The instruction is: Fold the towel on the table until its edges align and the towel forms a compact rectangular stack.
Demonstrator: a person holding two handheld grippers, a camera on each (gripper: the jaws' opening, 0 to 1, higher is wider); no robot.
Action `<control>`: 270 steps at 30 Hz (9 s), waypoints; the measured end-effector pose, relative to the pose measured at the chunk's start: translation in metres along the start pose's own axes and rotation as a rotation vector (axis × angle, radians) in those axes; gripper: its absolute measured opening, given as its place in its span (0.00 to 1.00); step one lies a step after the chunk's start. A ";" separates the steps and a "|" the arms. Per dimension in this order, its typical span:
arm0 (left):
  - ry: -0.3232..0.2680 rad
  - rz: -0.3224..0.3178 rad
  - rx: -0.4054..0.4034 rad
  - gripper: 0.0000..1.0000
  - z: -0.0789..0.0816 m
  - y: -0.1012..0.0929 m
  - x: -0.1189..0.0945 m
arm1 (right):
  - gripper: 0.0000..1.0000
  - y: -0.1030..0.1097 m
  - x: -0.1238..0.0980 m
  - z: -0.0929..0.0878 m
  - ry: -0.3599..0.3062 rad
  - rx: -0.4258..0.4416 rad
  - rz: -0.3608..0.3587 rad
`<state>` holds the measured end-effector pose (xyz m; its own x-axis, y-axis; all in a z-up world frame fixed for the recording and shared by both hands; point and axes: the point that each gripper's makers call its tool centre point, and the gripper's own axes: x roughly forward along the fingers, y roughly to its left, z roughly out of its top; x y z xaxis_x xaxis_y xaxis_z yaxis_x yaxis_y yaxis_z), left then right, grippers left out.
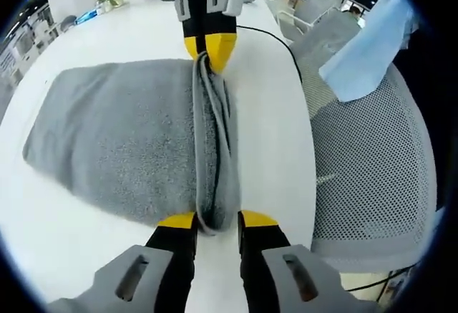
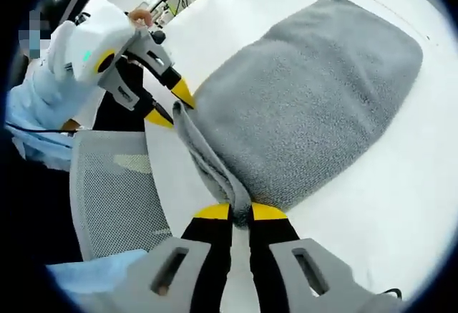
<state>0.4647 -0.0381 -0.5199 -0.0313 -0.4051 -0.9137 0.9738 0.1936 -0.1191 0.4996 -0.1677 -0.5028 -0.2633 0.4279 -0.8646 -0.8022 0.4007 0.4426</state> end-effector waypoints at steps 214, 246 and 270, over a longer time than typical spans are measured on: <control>-0.171 -0.202 -0.067 0.04 0.081 0.037 -0.150 | 0.05 0.042 -0.136 0.063 -0.173 -0.083 0.048; -0.132 0.022 -0.121 0.04 0.072 0.123 -0.089 | 0.05 -0.058 -0.093 0.091 -0.126 -0.145 -0.250; -0.064 0.117 -0.205 0.05 0.058 0.158 -0.034 | 0.06 -0.106 -0.051 0.082 -0.005 -0.217 -0.378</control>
<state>0.6326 -0.0453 -0.4850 0.1001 -0.4234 -0.9004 0.9038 0.4170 -0.0957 0.6422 -0.1660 -0.4860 0.0725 0.2876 -0.9550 -0.9357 0.3510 0.0347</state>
